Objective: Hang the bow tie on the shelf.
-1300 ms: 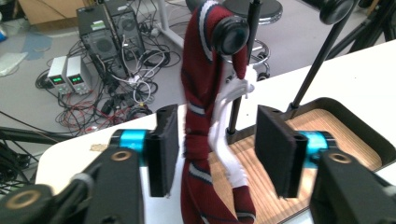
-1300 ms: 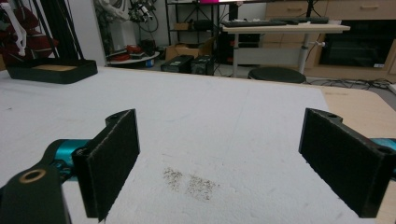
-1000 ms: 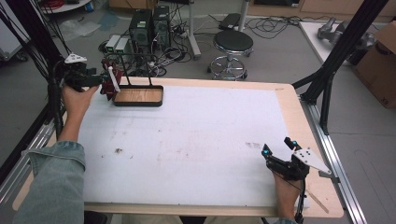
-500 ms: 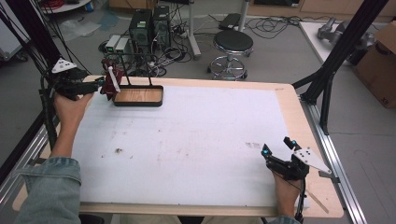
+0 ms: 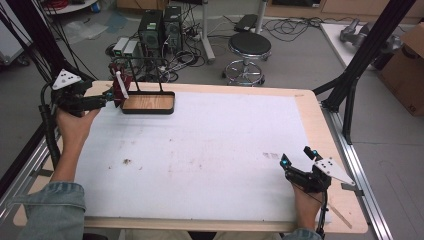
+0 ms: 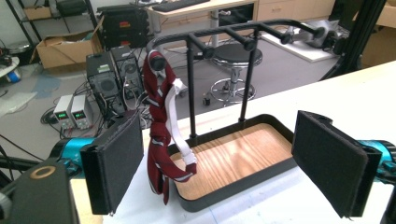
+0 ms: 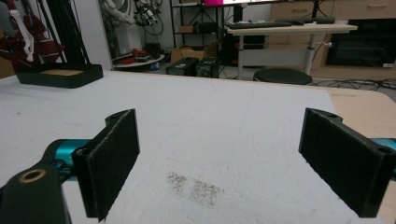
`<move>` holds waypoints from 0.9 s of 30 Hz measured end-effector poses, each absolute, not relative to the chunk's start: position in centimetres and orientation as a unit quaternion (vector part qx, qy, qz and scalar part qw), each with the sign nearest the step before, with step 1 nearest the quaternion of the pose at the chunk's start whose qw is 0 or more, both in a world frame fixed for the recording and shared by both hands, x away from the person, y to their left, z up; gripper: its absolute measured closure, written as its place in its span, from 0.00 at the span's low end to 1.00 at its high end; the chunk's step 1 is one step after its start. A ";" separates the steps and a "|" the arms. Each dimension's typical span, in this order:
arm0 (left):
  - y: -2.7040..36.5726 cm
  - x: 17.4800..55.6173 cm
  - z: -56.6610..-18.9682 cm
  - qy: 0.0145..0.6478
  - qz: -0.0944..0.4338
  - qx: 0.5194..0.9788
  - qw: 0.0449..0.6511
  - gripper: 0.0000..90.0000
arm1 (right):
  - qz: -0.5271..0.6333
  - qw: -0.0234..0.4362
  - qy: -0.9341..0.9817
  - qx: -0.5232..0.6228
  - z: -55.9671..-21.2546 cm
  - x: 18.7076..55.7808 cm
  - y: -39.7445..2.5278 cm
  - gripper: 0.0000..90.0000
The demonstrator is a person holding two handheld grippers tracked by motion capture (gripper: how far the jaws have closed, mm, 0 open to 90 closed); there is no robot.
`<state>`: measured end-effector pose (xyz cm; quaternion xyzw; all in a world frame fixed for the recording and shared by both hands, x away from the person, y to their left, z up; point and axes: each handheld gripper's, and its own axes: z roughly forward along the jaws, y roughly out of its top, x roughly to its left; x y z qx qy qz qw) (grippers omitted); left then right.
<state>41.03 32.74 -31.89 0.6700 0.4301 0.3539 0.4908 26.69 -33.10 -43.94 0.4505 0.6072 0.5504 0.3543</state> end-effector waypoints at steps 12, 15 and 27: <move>32.8 37.1 -34.0 0.415 0.376 0.663 0.497 0.18 | 0.553 0.352 0.605 0.451 -44.0 26.7 -33.2 0.13; 32.8 36.3 -34.7 0.419 0.375 0.665 0.491 0.18 | 0.554 0.351 0.605 0.452 -44.0 26.7 -33.2 0.13; 31.8 32.7 -37.3 0.415 0.380 0.663 0.494 0.18 | 0.554 0.350 0.605 0.452 -44.0 26.7 -33.2 0.13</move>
